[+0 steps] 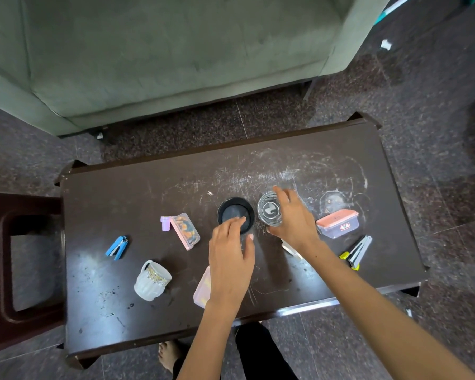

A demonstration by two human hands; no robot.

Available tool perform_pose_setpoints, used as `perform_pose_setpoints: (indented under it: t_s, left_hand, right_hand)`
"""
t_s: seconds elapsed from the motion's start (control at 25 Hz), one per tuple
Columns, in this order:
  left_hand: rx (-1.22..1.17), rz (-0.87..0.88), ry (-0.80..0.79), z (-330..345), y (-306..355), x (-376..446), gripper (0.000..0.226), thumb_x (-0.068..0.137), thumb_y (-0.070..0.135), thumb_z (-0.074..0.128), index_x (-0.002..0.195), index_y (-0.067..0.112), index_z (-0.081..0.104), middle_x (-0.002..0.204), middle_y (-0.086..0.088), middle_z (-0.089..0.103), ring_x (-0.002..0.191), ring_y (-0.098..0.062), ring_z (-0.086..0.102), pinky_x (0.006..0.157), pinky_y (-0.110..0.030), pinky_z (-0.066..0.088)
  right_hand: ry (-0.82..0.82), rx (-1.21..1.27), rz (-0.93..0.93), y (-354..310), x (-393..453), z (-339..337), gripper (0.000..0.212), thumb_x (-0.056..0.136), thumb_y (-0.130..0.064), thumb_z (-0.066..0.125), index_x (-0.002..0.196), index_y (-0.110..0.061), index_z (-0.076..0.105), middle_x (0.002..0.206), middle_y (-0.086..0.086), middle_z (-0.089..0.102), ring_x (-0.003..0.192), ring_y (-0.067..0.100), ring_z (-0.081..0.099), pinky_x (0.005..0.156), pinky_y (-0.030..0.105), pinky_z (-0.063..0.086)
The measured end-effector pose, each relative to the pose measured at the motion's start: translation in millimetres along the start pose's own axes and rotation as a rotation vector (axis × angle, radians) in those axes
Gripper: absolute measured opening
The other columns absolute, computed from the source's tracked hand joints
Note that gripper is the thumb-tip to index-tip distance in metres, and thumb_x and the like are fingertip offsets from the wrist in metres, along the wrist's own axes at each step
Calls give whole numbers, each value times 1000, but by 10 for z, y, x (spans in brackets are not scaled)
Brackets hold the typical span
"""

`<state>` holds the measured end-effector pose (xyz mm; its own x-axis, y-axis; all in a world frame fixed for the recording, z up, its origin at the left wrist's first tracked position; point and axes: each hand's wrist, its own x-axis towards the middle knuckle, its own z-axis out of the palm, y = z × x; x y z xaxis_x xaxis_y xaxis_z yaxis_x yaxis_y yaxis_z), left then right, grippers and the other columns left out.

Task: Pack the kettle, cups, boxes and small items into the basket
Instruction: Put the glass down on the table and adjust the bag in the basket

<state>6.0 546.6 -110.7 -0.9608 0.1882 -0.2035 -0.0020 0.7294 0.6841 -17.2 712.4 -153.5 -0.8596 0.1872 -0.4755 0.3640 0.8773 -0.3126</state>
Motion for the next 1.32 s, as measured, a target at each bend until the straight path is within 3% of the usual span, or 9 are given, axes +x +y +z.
perform_pose_setpoints:
  t_s: [0.12,0.24,0.44,0.76,1.08,1.2,1.32]
  left_hand:
    - [-6,1,18,-33,-25,-25,34,88,15,58,122,15,57,122,0,59,115,-19,50,98,-30,38]
    - [-54,-13,53,-139,-85,-36,33,89,16,58,122,15,57,122,0,59,115,-18,50,98,-29,37]
    - [-124,-77,169,-538,-392,-94,30,89,20,54,118,16,58,119,2,60,110,-16,49,93,-26,38]
    - [-124,-201,447,-2118,-1825,-290,29,86,16,60,115,11,61,114,-3,63,108,-22,53,94,-31,41]
    - [-127,-370,626,-3616,-3178,-449,27,90,19,57,117,18,59,115,4,60,109,-10,47,94,-26,40]
    - [-140,-410,649,-3870,-3497,-471,28,90,17,58,118,18,58,115,5,59,105,-6,43,91,-19,34]
    - [-169,-441,647,-3937,-3692,-492,28,91,17,56,119,19,58,116,6,58,108,-7,44,91,-18,34]
  right_hand:
    - [-16,-79,17,-42,-66,-101,94,73,-16,77,147,-19,19,146,7,31,128,29,41,86,42,48]
    - [56,-117,24,-177,-233,-251,79,75,0,66,142,-17,29,143,7,35,125,29,42,80,40,49]
    - [194,-16,-128,-883,-430,-399,49,84,-17,64,130,-14,47,135,5,47,115,27,52,78,37,49]
    - [99,42,-448,-3199,-548,301,38,86,-27,61,123,-22,55,125,-3,56,99,22,63,75,31,47]
    - [38,108,-637,-5416,-443,1142,29,86,-31,61,115,-22,61,114,-6,64,98,13,65,77,35,53]
    - [26,127,-586,-5989,-352,1429,33,86,-43,61,110,-20,62,102,-5,68,87,12,67,74,34,54]
    - [-22,160,-389,-6333,-196,1744,48,80,-59,61,94,-13,62,78,1,70,73,18,67,63,33,53]
